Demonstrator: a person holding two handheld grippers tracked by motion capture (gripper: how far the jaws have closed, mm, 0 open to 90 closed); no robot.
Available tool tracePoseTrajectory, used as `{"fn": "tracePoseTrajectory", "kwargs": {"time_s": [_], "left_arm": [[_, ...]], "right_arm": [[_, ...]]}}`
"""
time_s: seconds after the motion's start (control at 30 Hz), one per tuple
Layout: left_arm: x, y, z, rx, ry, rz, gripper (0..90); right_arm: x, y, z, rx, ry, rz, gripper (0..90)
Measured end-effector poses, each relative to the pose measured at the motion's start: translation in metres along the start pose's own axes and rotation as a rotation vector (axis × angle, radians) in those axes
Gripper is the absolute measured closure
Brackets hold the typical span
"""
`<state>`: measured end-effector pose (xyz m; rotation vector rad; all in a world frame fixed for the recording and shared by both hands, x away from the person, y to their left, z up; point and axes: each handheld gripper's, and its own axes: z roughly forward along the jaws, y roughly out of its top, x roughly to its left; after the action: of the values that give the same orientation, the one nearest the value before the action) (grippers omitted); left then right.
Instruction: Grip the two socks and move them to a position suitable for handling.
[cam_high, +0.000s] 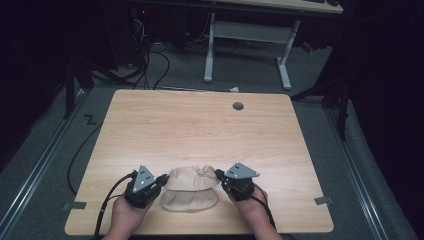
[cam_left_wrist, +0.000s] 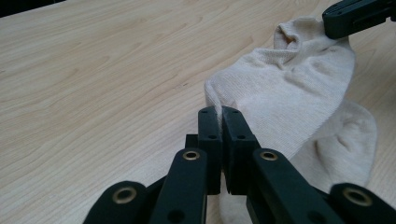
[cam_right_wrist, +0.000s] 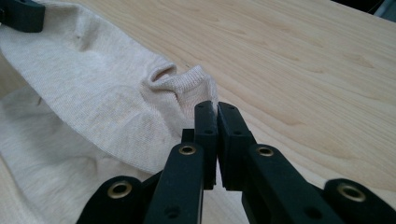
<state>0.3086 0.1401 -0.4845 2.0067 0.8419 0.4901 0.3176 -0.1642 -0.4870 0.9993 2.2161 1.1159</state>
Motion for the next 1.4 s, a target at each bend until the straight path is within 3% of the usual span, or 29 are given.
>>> {"fn": "tracePoseTrajectory", "kwargs": {"time_s": [0.2,0.6,0.93,1.1,1.27,1.4], "left_arm": [[-0.006,-0.006,-0.007,0.018,-0.014,0.006,87.1],[-0.016,-0.02,-0.014,0.082,-0.025,0.027,87.1],[-0.02,-0.03,-0.002,0.168,-0.027,0.053,86.8],[-0.017,-0.034,0.003,0.204,-0.028,0.037,85.9],[-0.015,-0.036,0.006,0.214,-0.031,0.03,81.3],[-0.014,-0.033,0.005,0.184,-0.044,0.022,68.3]], "right_arm": [[0.014,-0.007,-0.006,0.02,0.023,-0.029,87.3],[0.027,-0.014,-0.006,0.053,0.052,-0.05,87.3],[0.03,-0.024,0.002,0.109,0.076,-0.05,87.2],[0.03,-0.027,0.005,0.144,0.09,-0.054,86.6],[0.032,-0.03,0.008,0.165,0.093,-0.053,83.6],[0.03,-0.029,0.005,0.135,0.08,-0.044,71.9]]}}
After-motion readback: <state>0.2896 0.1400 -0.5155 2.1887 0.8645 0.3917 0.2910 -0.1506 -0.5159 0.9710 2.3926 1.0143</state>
